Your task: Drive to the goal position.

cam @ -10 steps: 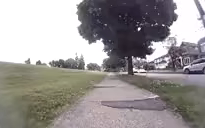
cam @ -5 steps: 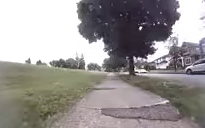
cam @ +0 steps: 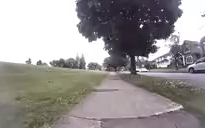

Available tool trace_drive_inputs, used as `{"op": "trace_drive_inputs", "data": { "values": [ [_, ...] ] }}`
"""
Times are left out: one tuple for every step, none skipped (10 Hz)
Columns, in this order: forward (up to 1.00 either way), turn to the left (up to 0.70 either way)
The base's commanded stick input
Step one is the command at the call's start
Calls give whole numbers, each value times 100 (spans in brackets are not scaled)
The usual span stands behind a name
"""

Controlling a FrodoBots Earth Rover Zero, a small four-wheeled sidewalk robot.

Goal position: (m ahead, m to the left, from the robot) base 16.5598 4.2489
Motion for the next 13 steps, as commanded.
{"op": "trace_drive_inputs", "data": {
  "values": [
    [70, -10],
    [70, -35],
    [70, -30],
    [70, -13],
    [70, 0],
    [70, 0],
    [70, 0],
    [70, 0],
    [70, 0],
    [70, 0],
    [70, 0],
    [70, 0],
    [70, 0]
  ]
}}
